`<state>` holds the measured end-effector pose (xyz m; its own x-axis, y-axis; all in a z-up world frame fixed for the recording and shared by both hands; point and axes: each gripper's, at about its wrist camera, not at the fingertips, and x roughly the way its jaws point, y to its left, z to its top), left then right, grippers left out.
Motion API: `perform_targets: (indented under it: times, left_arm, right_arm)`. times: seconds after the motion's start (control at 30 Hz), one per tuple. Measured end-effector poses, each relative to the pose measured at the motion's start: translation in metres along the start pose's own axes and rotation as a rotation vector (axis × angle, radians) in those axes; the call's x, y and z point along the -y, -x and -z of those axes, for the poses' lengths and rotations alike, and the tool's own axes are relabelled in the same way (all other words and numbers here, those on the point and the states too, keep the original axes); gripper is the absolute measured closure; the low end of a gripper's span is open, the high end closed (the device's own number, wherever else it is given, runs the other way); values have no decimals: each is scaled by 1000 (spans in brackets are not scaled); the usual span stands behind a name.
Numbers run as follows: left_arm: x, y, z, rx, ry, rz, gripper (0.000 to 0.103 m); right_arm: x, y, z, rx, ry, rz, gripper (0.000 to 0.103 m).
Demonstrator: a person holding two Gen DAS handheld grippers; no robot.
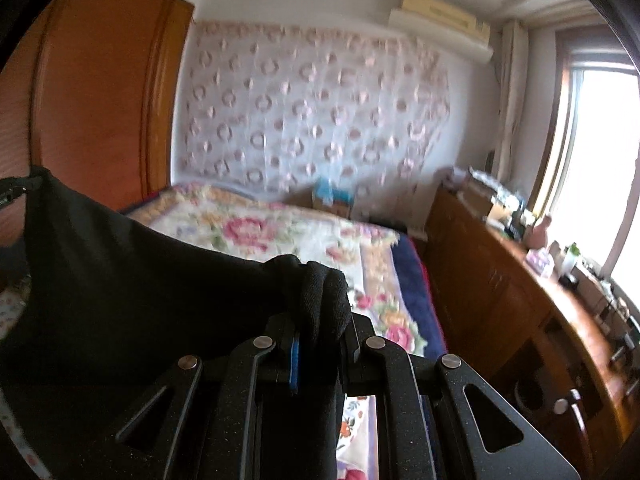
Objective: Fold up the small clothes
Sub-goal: 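Lift the black T-shirt high with both tools, holding it up, then lower the T-shirt flat onto the bedspread with both tools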
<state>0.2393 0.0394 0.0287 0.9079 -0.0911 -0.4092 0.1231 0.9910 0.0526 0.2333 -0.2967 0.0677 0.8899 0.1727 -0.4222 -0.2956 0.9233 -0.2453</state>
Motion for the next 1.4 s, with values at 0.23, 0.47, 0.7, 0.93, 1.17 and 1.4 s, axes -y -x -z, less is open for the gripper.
perform_targets:
  times: [0.23,0.47,0.7,0.93,1.17,1.4]
  left_arm:
    - [2,-57,4,-92,-1,-7,91]
    - [7,-96,15,-187,-8,-9,90]
    - [6,-115,18,-241,-14,-30,81]
    - [4,-98,19,-232,23,8,41]
    - [22,-63,47,-281,-15,44,34]
    - [38,-37,86,-348,-23,96,34]
  right_arm:
    - [3,-67,-49,-116,-17,-8,89]
    - [10,-105,-54,-197,-21,-44,89]
    - [20,-106,-51,-234,-43,-66,89]
    - [31,-90,-50,-238,-57,-38,62]
    - [33,-32,-36,-196,-60,-23,53]
    - [30,33,10,-238,-127,-74,53]
